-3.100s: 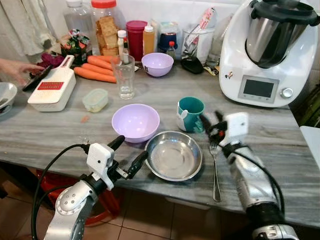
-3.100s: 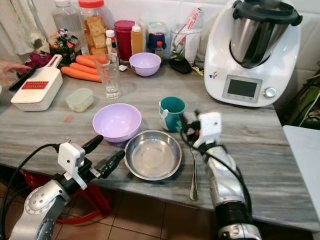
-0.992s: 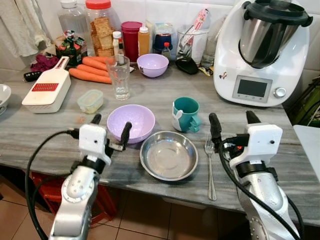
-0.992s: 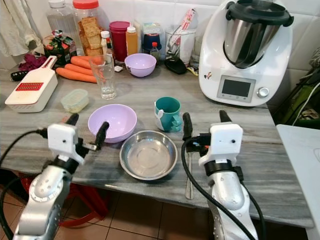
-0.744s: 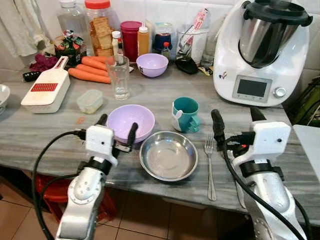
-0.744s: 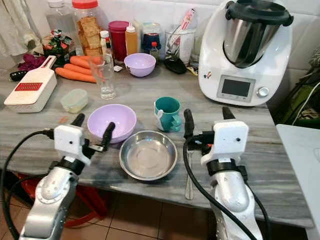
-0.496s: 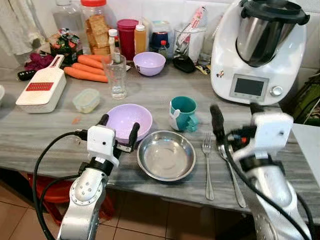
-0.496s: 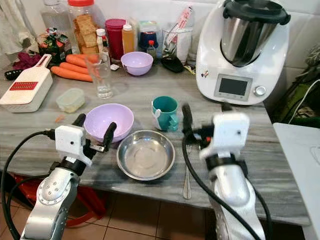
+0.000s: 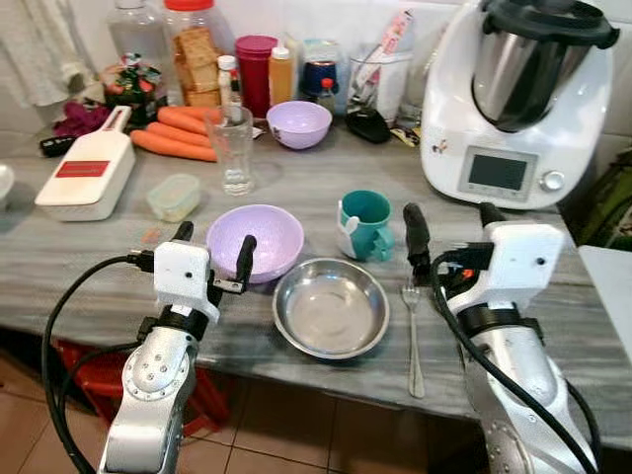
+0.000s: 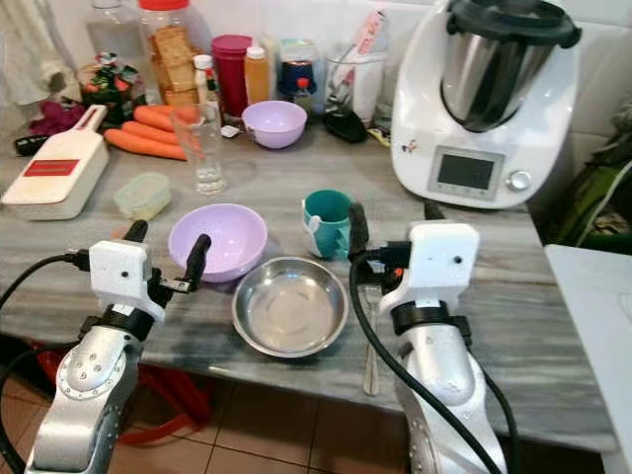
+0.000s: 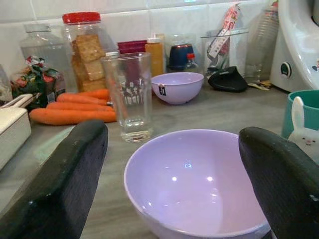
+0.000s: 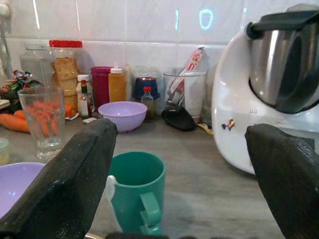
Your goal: Setting the table
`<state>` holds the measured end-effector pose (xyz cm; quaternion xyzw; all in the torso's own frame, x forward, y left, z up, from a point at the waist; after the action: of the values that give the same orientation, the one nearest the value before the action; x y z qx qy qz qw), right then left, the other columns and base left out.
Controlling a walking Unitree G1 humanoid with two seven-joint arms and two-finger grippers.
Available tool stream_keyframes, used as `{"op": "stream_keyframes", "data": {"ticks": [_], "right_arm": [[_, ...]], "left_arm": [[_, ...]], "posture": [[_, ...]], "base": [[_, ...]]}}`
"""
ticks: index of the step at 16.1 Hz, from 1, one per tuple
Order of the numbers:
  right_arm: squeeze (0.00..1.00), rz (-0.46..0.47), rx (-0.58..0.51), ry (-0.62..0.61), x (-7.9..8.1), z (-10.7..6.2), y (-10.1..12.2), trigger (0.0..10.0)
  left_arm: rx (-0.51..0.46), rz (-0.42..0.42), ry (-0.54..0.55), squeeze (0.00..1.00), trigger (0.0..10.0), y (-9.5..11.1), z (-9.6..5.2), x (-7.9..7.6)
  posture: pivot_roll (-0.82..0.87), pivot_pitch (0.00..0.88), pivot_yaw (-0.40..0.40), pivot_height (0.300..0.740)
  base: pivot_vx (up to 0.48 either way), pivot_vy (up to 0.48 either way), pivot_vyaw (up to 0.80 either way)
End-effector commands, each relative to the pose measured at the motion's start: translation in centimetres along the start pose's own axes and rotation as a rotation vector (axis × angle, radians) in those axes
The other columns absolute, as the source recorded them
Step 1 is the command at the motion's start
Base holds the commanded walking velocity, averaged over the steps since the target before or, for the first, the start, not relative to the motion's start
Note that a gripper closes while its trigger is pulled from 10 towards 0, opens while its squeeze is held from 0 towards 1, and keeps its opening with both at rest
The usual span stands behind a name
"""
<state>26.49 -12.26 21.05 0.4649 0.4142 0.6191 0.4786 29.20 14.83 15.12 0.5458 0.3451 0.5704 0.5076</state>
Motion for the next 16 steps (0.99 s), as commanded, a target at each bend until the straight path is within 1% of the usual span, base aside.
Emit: {"op": "stream_keyframes", "data": {"ticks": [1,2,5,6,10,14,16], "right_arm": [[0.0,0.0,0.004,-0.004,0.0,0.1,-0.1,10.0],[0.0,0.008,0.009,-0.023,-0.2,0.1,-0.3,10.0],[0.0,0.005,0.011,-0.025,-0.5,0.3,-0.5,10.0],[0.0,0.001,0.008,-0.01,-0.3,0.5,-0.6,10.0],[0.0,-0.009,0.01,0.0,-0.5,0.9,-0.8,10.0],[0.0,-0.008,0.014,0.003,-0.6,1.1,-1.1,10.0],[0.0,-0.016,0.015,0.006,-0.6,1.2,-1.2,10.0]], "left_arm": [[-0.001,0.012,-0.001,0.0,10.0,0.0,0.0,-0.1],[0.0,0.008,0.0,0.0,10.0,0.0,0.2,-0.2],[0.008,0.015,-0.005,0.0,10.0,-0.3,0.6,-0.6],[0.012,0.016,-0.006,0.0,10.0,-0.5,0.8,-0.6],[0.005,0.014,-0.009,0.0,10.0,-0.5,1.3,-0.9],[-0.004,0.013,-0.011,0.0,10.0,-0.5,1.4,-1.0],[-0.009,-0.002,-0.013,0.0,10.0,-0.5,1.6,-1.2]], "posture": [[0.02,0.027,-0.017,0.74],[0.02,0.021,-0.02,0.74],[0.01,0.0,-0.026,0.74],[0.01,0.0,-0.028,0.74],[0.01,0.0,-0.031,0.74],[0.01,0.0,-0.033,0.74],[0.01,0.0,-0.034,0.74]], "base": [[0.0,0.0,0.0],[0.0,0.0,0.0],[0.0,0.0,0.0],[0.0,0.0,0.0],[0.0,0.0,0.0],[0.0,0.0,0.0],[0.0,0.0,0.0]]}}
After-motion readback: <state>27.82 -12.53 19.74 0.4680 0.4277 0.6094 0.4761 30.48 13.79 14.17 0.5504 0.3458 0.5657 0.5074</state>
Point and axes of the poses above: a point about 5 cm out from each wrist's last joint towards the gripper, its own z axis pointing out of the wrist towards the gripper, its own y axis along the axis of the wrist's last joint, x = y × z, the point moved 3 cm from there along z, pointing out of the wrist towards the gripper, and after that the axes turned 9 degrees about z, right-handed, at the moved point
